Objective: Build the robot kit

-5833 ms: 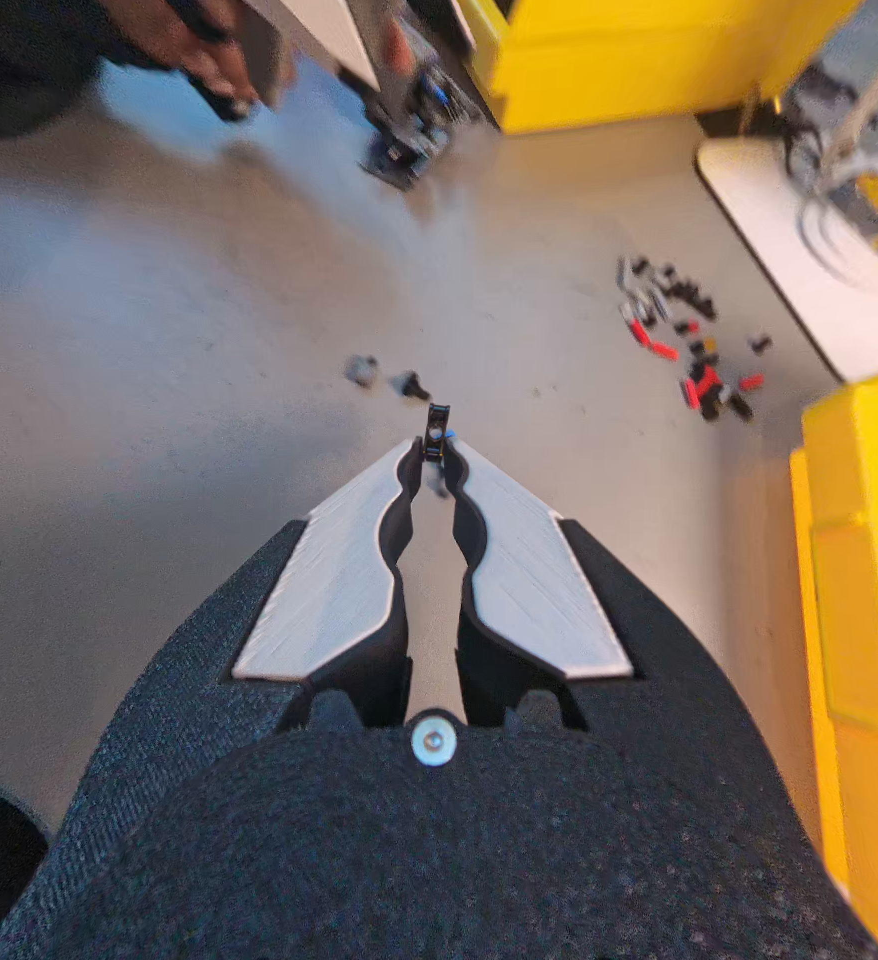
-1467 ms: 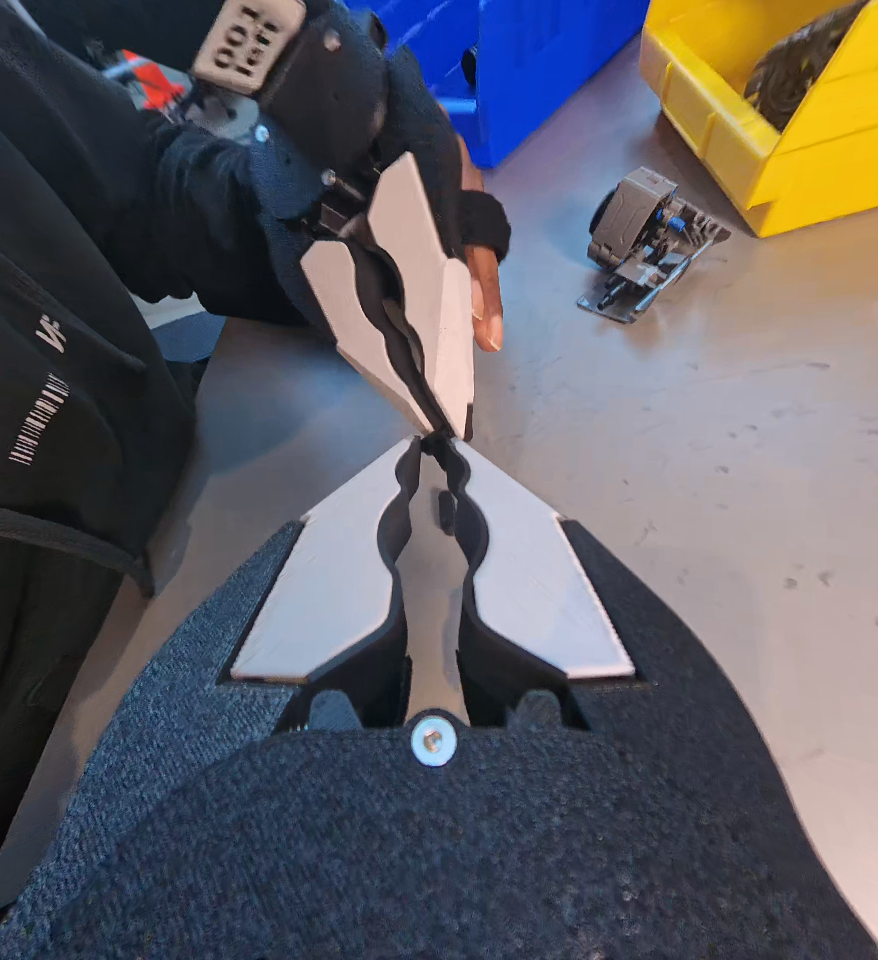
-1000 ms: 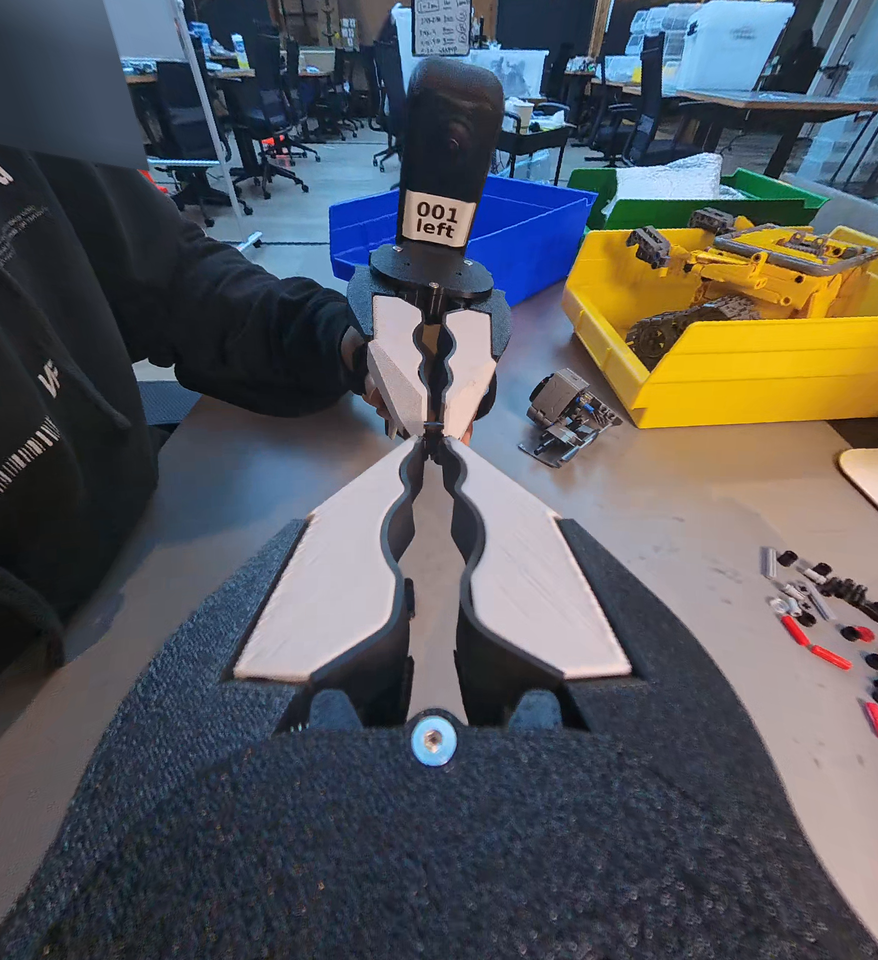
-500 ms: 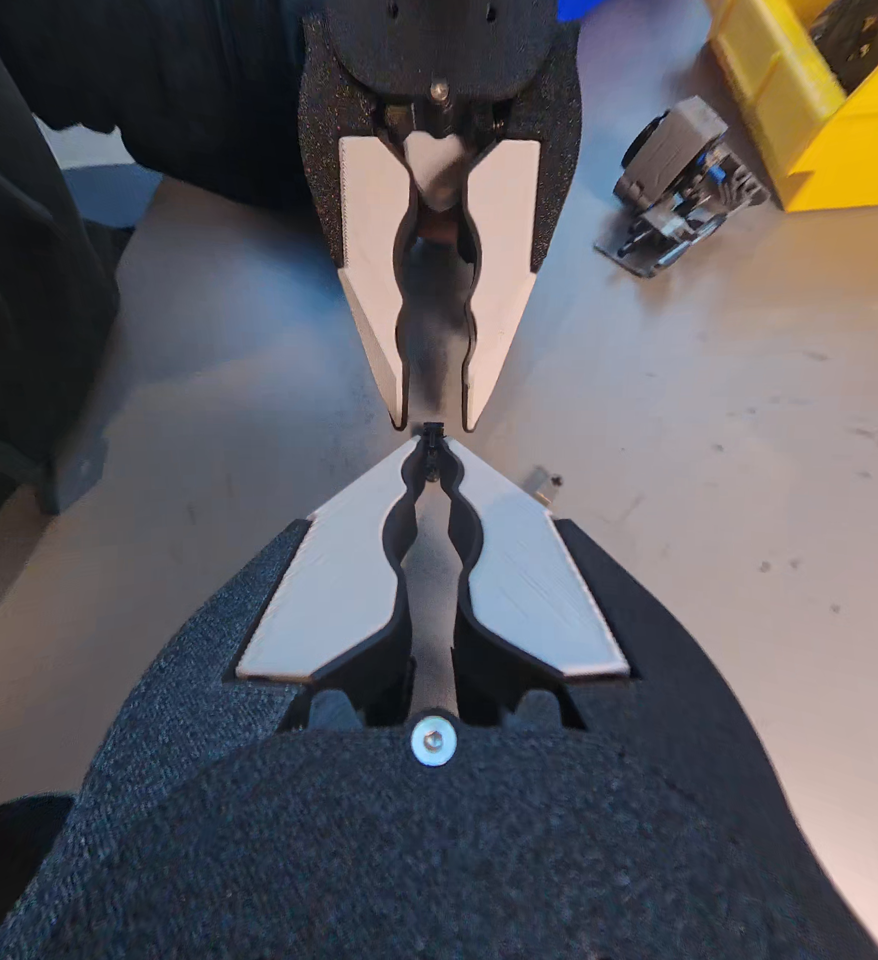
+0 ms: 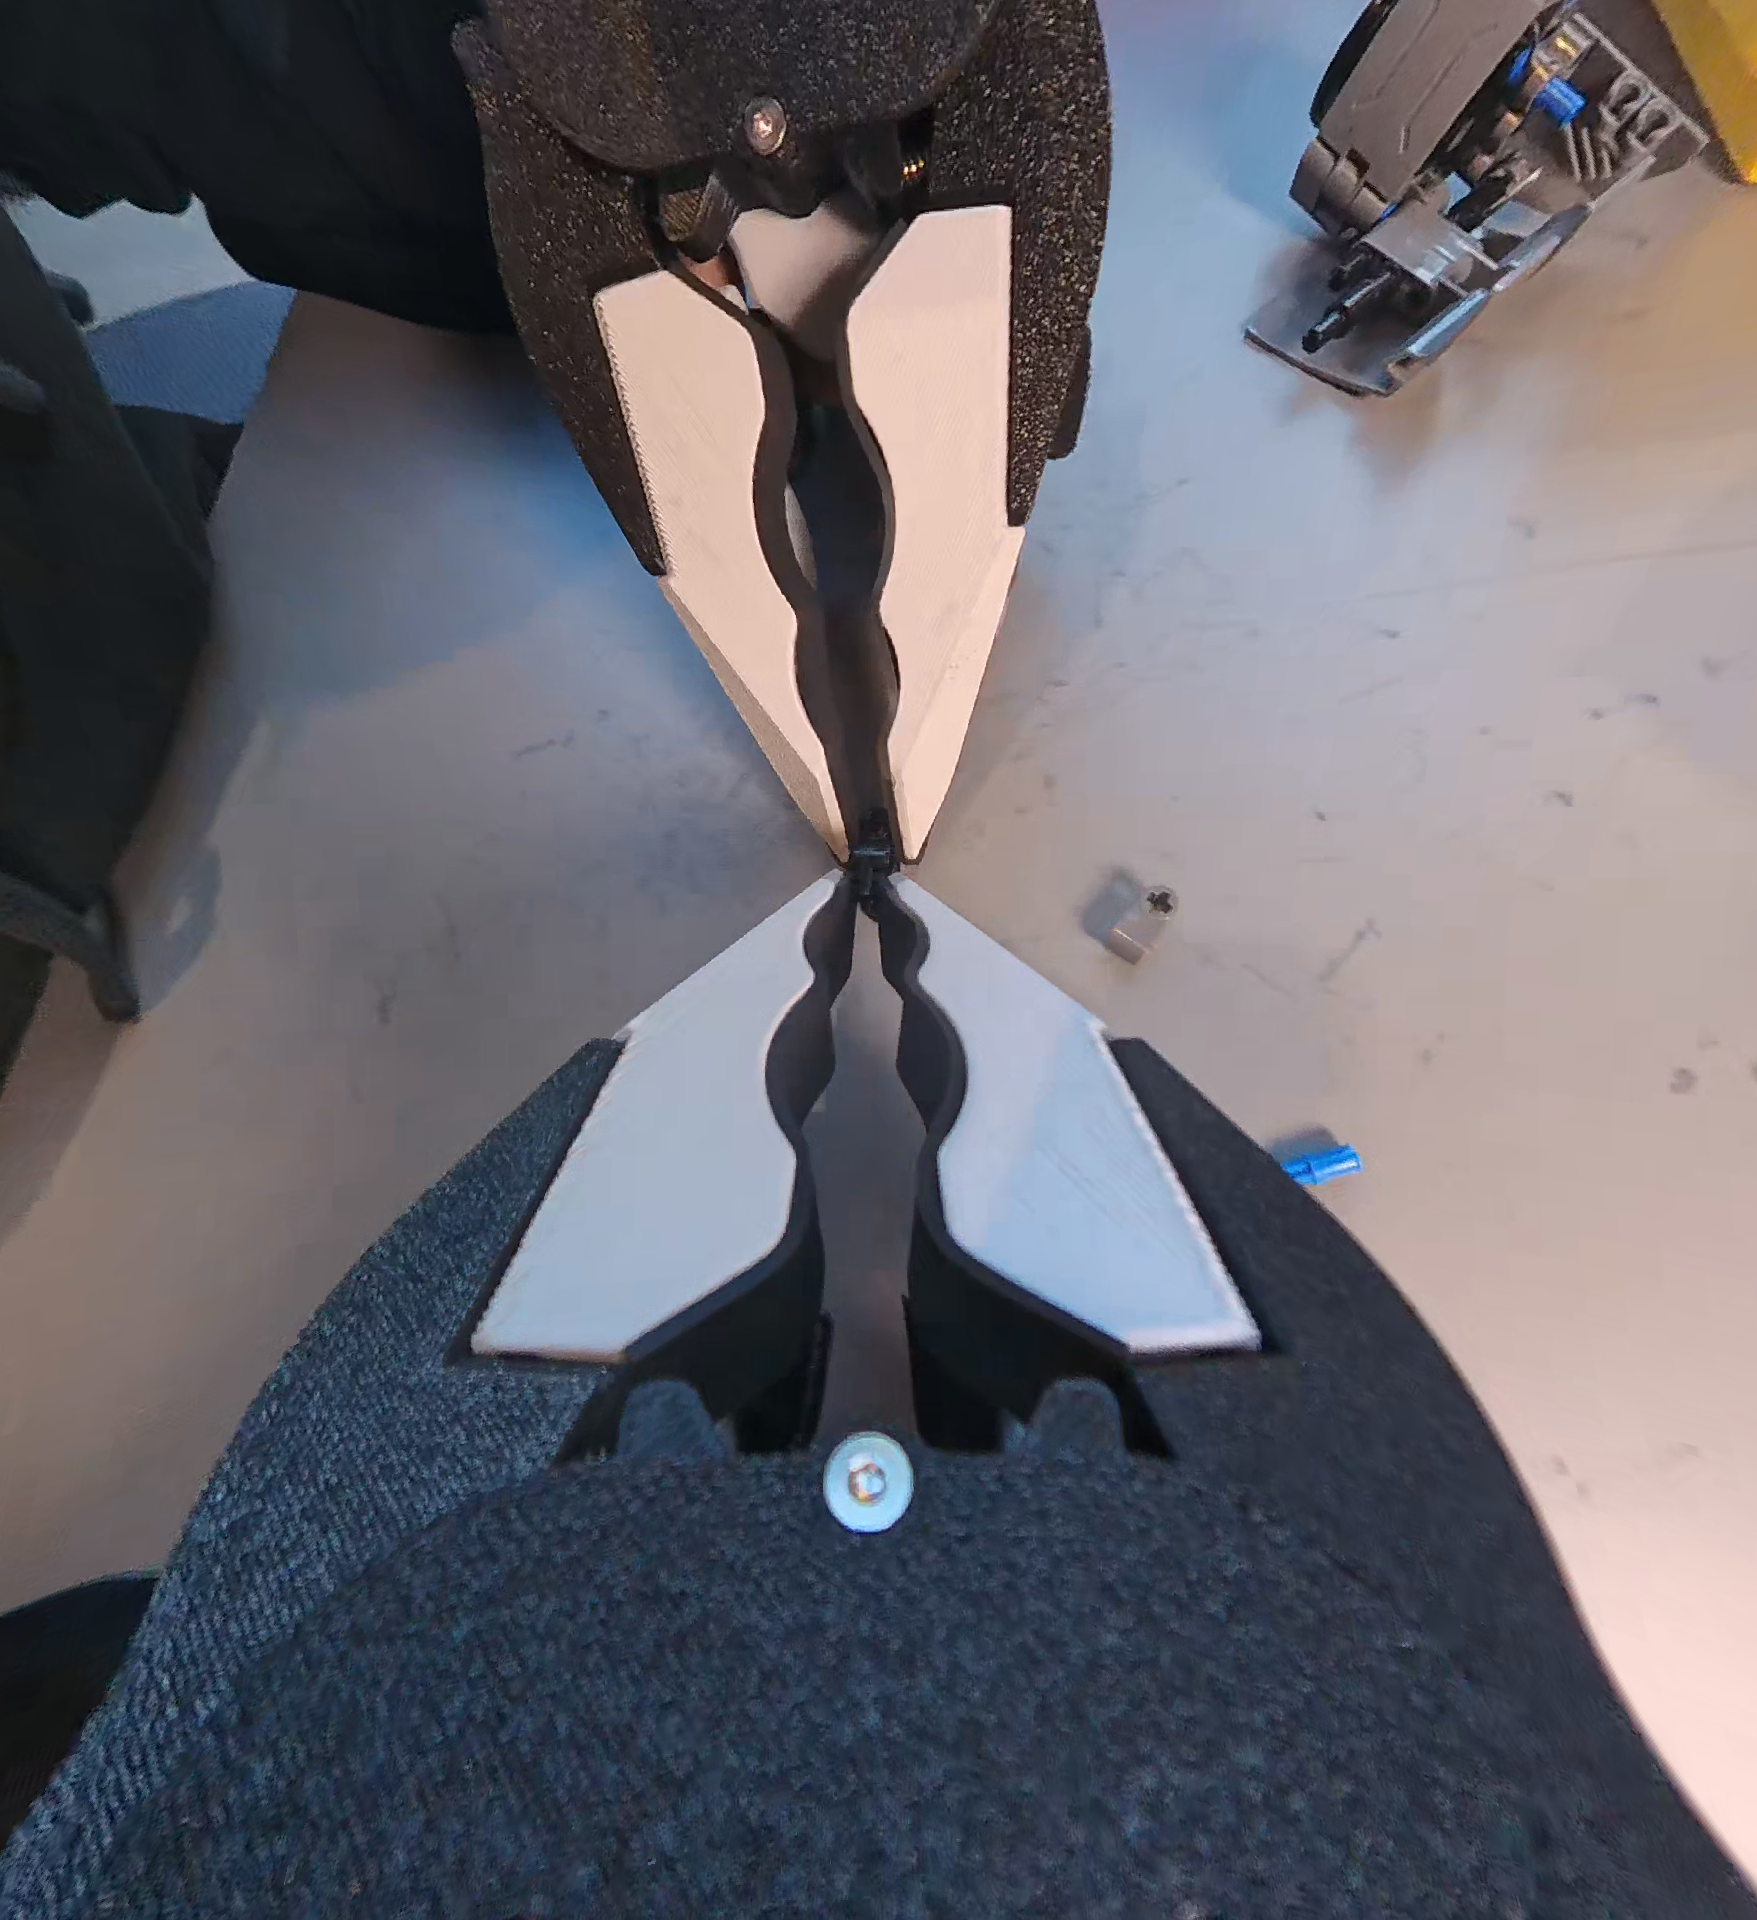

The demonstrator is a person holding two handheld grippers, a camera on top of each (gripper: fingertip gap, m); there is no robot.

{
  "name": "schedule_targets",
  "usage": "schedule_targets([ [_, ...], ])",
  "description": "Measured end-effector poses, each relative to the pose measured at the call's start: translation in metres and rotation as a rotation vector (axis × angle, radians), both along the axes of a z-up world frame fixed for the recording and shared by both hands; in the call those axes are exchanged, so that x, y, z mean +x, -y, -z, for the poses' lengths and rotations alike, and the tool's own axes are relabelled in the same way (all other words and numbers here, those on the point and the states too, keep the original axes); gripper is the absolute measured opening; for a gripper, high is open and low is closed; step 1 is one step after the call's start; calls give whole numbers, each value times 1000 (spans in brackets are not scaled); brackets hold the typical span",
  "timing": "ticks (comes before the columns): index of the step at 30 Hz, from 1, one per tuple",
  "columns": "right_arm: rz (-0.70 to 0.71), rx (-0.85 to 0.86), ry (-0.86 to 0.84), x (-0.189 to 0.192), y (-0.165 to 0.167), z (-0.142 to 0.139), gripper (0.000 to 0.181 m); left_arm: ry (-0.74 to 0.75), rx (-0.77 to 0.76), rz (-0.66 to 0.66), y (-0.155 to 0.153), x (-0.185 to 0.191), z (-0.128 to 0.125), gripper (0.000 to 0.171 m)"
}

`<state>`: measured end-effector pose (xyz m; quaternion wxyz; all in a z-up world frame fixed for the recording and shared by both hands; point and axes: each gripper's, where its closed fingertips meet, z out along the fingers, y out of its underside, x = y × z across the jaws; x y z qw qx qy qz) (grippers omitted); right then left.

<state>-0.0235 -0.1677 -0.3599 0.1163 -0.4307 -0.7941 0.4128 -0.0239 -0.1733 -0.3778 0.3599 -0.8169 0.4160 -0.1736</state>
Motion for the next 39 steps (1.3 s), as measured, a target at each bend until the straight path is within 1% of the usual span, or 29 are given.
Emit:
schedule_targets([
  [8, 24, -92, 19, 0, 0, 0, 4, 13, -6, 2, 0, 0, 0, 6],
  [15, 17, -64, -14, -4, 2, 0, 4, 6, 3, 6, 0, -1, 0, 6],
  [22, -10, 37, -28, -1, 0, 3, 4, 5, 4, 6, 0, -1, 0, 6],
  [27, -34, 160, -34, 0, 0, 4, 3, 6, 3, 6, 0, 0, 0, 6],
  [30, -44, 230, 6, 4, -4, 10, 3, 7, 3, 4, 0, 0, 0, 6],
  [33, -42, 248, -16, 3, -2, 9, 3, 10, -3, 2, 0, -1, 0, 6],
  [39, -42, 331, 54, 2, -3, 10, 2, 10, -4, 7, 0, -1, 0, 6],
])
